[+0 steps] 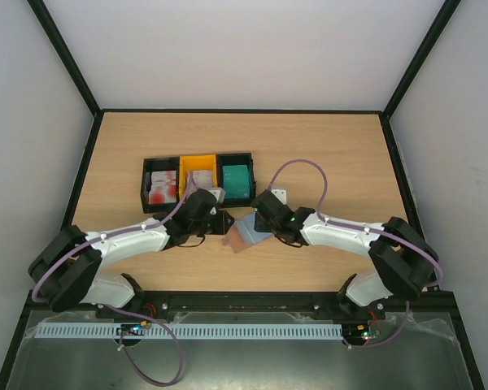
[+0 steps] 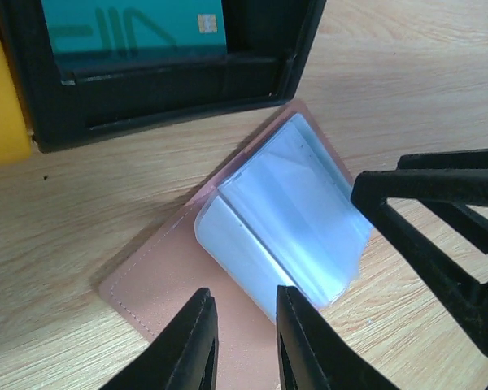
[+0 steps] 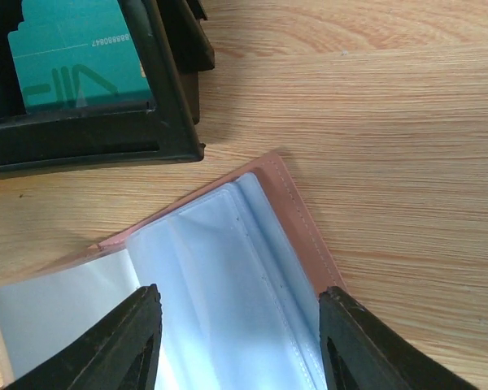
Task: Put the credit cards into the card holder
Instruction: Open the card holder at the center of the board, then adjust the storage box at the center of the board.
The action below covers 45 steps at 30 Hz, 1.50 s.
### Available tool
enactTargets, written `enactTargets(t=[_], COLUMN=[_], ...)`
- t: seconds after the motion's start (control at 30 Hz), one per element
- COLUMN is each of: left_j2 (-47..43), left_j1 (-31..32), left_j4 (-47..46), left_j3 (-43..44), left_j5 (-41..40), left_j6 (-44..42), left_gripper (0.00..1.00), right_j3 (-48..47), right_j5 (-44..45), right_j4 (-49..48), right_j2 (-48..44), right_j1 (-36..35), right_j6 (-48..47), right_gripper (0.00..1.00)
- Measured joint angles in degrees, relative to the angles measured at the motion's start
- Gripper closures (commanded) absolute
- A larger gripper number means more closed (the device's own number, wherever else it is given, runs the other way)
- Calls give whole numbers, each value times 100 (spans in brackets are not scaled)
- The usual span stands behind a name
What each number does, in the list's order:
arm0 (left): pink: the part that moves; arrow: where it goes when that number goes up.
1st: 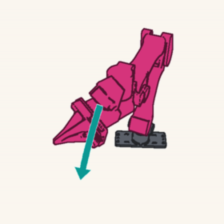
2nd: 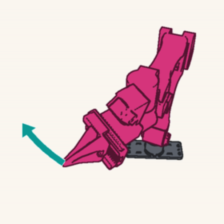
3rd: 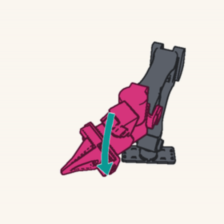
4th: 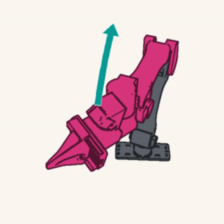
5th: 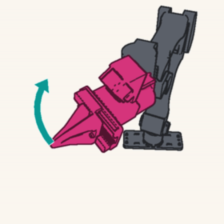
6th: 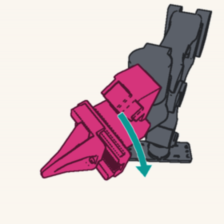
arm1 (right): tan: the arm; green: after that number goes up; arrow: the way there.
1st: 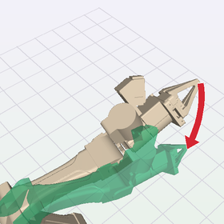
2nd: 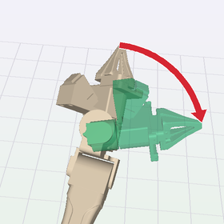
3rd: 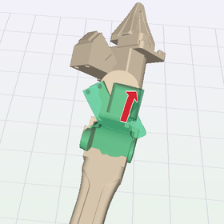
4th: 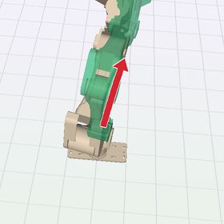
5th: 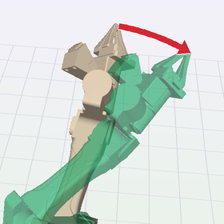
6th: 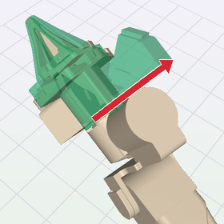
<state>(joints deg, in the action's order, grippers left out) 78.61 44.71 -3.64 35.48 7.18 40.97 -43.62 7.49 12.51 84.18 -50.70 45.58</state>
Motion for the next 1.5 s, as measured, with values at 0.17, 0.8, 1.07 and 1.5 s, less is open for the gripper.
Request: enactTargets(t=[0.17, 0.8, 1.07, 1.5], left_j2=[-319, -1056, -595, 535], left_j1=[0, -1158, -1421, -1554], left_j4=[129, 1307, 2127, 2874], left_j3=[15, 763, 1768, 2535], left_j5=[-153, -422, -221, -680], left_j6=[-57, -481, -1445, -4216], left_gripper=[77, 53, 45, 51], right_j3=[-4, -660, -1093, -1137], right_j5=[-225, -1255, -1113, -1134], right_j4=[57, -203, 103, 114], right_j2=[-138, 1281, 1189, 234], right_j1=[0, -734, -734, 264], right_j6=[-157, -531, -468, -140], right_gripper=[56, 69, 61, 60])
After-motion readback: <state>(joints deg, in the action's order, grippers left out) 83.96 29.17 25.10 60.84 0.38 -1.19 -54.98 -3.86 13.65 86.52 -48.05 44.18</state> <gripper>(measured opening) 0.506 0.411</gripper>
